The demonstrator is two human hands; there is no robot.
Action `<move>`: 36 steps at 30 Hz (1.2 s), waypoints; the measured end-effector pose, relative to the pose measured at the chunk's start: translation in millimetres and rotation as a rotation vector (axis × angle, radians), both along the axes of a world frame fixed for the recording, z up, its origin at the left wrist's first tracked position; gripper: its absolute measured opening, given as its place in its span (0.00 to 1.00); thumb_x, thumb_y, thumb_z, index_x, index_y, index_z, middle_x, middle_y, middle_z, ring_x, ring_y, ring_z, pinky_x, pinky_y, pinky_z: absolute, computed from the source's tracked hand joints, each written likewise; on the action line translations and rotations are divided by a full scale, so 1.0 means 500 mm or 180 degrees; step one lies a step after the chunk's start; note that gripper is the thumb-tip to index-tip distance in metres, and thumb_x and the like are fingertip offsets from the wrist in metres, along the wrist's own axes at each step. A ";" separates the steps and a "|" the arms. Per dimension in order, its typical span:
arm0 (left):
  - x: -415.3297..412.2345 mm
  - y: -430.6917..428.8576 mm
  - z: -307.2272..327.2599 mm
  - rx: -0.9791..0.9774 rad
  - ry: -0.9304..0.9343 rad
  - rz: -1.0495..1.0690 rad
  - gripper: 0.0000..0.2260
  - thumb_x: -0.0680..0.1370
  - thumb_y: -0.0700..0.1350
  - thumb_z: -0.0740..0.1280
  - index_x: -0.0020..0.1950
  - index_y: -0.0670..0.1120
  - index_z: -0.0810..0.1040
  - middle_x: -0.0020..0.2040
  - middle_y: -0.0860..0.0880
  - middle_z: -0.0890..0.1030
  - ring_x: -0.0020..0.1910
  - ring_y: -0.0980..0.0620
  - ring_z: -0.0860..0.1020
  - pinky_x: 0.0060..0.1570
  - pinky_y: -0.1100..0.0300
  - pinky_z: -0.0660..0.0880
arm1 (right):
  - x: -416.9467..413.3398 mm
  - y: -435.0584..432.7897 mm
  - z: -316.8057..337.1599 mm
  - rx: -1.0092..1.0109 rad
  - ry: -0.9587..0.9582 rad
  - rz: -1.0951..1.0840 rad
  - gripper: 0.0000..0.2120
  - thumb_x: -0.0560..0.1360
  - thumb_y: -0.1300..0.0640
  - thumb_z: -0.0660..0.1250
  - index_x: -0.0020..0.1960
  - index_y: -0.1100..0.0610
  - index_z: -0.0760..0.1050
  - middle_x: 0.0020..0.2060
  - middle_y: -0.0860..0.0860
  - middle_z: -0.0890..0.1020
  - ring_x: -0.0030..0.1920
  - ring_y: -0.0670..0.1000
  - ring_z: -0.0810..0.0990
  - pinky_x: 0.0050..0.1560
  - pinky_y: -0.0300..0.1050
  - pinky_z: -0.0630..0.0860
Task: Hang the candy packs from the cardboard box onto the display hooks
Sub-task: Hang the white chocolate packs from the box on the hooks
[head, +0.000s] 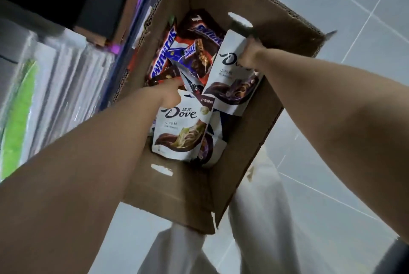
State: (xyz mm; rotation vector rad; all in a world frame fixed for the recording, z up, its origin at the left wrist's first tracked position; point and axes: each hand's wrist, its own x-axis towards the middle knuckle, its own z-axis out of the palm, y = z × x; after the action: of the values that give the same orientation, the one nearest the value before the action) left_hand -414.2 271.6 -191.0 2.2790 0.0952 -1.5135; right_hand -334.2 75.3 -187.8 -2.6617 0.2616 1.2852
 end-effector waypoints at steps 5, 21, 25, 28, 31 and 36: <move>-0.018 0.009 0.002 0.0182 -0.0222 0.0147 0.16 0.76 0.43 0.68 0.63 0.43 0.74 0.63 0.40 0.74 0.60 0.42 0.74 0.55 0.57 0.71 | 0.011 -0.020 0.011 -0.0022 -0.0313 -0.0383 0.13 0.80 0.60 0.56 0.62 0.62 0.71 0.61 0.58 0.75 0.63 0.56 0.74 0.58 0.42 0.70; -0.052 0.048 0.529 0.0170 -0.1377 0.0387 0.06 0.78 0.37 0.59 0.46 0.48 0.71 0.46 0.44 0.71 0.46 0.44 0.73 0.41 0.57 0.66 | -0.085 0.065 0.513 0.1006 -0.0446 0.0034 0.08 0.77 0.54 0.64 0.51 0.56 0.79 0.48 0.55 0.80 0.53 0.56 0.79 0.49 0.42 0.72; -0.087 0.078 0.730 0.0133 -0.2036 0.0493 0.05 0.78 0.38 0.59 0.48 0.41 0.74 0.50 0.40 0.72 0.51 0.42 0.73 0.46 0.52 0.70 | -0.113 0.086 0.725 0.1192 -0.0905 -0.0152 0.02 0.75 0.58 0.65 0.46 0.53 0.76 0.42 0.51 0.74 0.45 0.51 0.72 0.44 0.39 0.66; -0.127 0.087 0.878 0.0200 -0.2257 0.0527 0.05 0.78 0.38 0.59 0.46 0.44 0.74 0.51 0.42 0.73 0.52 0.41 0.74 0.46 0.52 0.70 | -0.142 0.105 0.862 0.1323 -0.1129 0.0177 0.05 0.74 0.60 0.67 0.48 0.57 0.80 0.42 0.51 0.77 0.45 0.49 0.73 0.41 0.35 0.64; -0.191 0.070 1.017 0.0382 -0.2510 0.0794 0.04 0.79 0.40 0.59 0.47 0.43 0.73 0.52 0.42 0.75 0.53 0.41 0.74 0.44 0.53 0.69 | -0.190 0.123 0.980 0.1455 -0.1178 0.0430 0.08 0.74 0.57 0.67 0.44 0.63 0.79 0.40 0.58 0.79 0.42 0.51 0.72 0.41 0.39 0.65; -0.373 0.046 1.195 0.0775 -0.2978 0.1629 0.06 0.79 0.41 0.59 0.42 0.45 0.70 0.47 0.42 0.77 0.49 0.41 0.75 0.40 0.53 0.70 | -0.322 0.153 1.150 0.1728 -0.1355 0.0941 0.14 0.76 0.57 0.64 0.39 0.68 0.75 0.36 0.63 0.74 0.36 0.54 0.70 0.28 0.35 0.65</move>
State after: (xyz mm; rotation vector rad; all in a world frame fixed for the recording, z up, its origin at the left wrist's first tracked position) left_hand -600.5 294.6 406.3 2.6287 0.5546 -0.1301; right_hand -495.0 152.0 387.1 -2.4494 -0.4836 0.6767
